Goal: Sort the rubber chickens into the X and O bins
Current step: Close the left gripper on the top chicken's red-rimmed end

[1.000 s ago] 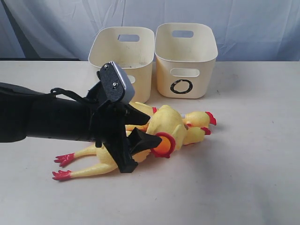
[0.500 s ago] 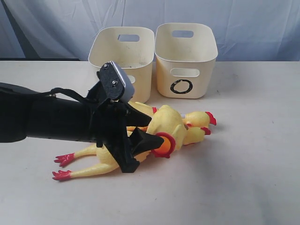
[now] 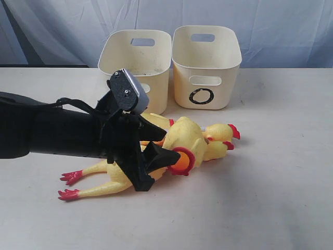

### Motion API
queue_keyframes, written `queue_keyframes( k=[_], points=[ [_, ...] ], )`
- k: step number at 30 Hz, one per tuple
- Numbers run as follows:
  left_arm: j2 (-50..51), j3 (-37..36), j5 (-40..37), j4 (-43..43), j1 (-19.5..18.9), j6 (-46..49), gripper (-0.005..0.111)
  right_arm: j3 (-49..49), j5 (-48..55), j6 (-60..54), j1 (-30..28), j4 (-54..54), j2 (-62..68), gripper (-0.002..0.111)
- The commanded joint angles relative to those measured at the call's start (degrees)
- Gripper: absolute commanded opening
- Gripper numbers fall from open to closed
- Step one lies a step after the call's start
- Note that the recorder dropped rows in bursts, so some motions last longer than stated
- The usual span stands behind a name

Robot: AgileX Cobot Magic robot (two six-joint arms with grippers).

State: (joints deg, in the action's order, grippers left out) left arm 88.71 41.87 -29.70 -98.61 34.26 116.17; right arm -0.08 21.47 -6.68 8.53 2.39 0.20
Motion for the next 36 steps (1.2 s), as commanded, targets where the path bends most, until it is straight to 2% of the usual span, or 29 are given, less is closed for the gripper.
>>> queue_keyframes(
  k=[1, 5, 13, 22, 36],
  points=[
    [1.68, 0.26, -0.29, -0.54, 0.68, -0.49, 0.056, 0.08, -0.65, -0.08, 0.25, 0.03, -0.20, -0.001],
    [3.31, 0.26, 4.64, -0.70, 3.48, -0.10, 0.056, 0.08, -0.75, -0.08, 0.25, 0.03, -0.20, -0.001],
    [3.95, 0.99, 7.61, -1.33, 3.60, -0.20, 0.056, 0.08, -0.75, -0.08, 0.25, 0.03, -0.20, -0.001],
    [3.95, 2.24, 7.74, -1.33, 3.60, -0.09, 0.049, 0.08, -0.64, -0.08, 0.25, 0.03, -0.20, -0.001],
    [3.95, 2.24, 5.70, -1.33, 3.60, -0.32, 0.048, 0.08, -0.64, -0.08, 0.25, 0.03, -0.20, -0.001]
  ],
)
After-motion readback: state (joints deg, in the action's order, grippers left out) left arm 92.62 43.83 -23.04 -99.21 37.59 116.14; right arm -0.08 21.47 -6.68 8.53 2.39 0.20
